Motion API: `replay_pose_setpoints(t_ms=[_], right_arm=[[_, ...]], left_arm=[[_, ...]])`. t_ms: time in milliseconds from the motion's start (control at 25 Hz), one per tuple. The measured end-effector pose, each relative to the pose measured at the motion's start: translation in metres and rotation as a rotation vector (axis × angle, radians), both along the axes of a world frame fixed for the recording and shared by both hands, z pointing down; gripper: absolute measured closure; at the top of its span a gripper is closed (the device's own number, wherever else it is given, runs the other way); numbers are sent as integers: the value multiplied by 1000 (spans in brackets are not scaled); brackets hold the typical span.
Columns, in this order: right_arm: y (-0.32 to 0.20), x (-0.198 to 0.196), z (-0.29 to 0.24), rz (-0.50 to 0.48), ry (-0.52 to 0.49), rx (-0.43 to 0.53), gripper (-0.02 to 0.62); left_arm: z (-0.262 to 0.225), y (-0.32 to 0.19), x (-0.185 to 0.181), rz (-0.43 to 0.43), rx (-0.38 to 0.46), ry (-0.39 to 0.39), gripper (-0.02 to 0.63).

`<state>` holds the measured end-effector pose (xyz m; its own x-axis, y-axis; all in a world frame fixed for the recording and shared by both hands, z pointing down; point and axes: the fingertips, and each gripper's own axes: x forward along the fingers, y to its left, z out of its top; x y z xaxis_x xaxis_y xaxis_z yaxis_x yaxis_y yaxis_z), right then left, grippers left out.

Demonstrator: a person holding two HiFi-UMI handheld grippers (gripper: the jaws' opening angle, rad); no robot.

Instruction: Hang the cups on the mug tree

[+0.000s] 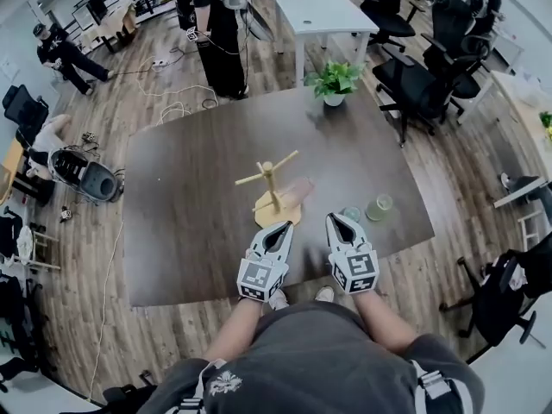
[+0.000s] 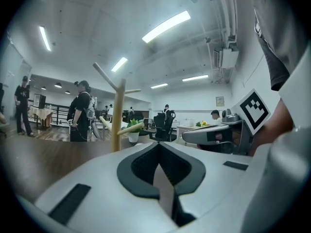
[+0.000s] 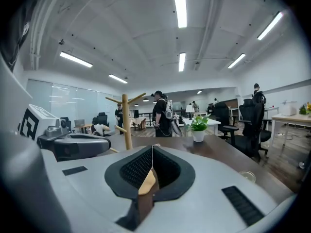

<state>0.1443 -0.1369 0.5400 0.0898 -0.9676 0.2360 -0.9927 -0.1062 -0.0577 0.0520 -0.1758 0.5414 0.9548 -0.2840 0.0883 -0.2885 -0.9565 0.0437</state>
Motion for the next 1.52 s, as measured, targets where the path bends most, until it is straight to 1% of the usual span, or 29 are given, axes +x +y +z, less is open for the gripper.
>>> replay_pose_setpoints(t_ms=[200, 400, 600, 720, 760, 800, 840, 880, 1040, 1080, 1280, 1520], right_arm=[[19, 25, 16, 47, -14, -36, 569], [32, 51, 27, 103, 27, -71, 569], [35, 67, 40, 113, 61, -106, 568], [40, 74, 47, 126, 55, -134, 564], [41, 76, 49, 128, 51, -144, 549], [42, 79, 53, 129, 49, -156, 518], [42, 81, 57, 128, 49, -169, 455], [42, 83, 61, 128, 48, -182, 421], [42, 94, 77, 138, 33, -229, 366], [42, 96, 82, 139, 29, -239, 342], [39, 102, 102, 125, 26, -273, 302], [34, 105, 129, 105, -6, -327, 281]], left_arm=[[9, 18, 30, 62, -3, -15, 601], [16, 29, 58, 126, -4, -35, 601], [10, 31, 84, 159, 2, -24, 601], [9, 35, 97, 179, 7, -25, 601], [10, 37, 100, 185, 6, -30, 601], [13, 37, 102, 189, 4, -38, 601], [16, 38, 105, 192, 0, -46, 601], [18, 38, 107, 194, -4, -54, 601], [26, 36, 116, 197, -17, -67, 601], [28, 36, 118, 198, -19, -68, 601], [38, 39, 125, 206, -38, -91, 601], [46, 38, 125, 188, -44, -109, 601]])
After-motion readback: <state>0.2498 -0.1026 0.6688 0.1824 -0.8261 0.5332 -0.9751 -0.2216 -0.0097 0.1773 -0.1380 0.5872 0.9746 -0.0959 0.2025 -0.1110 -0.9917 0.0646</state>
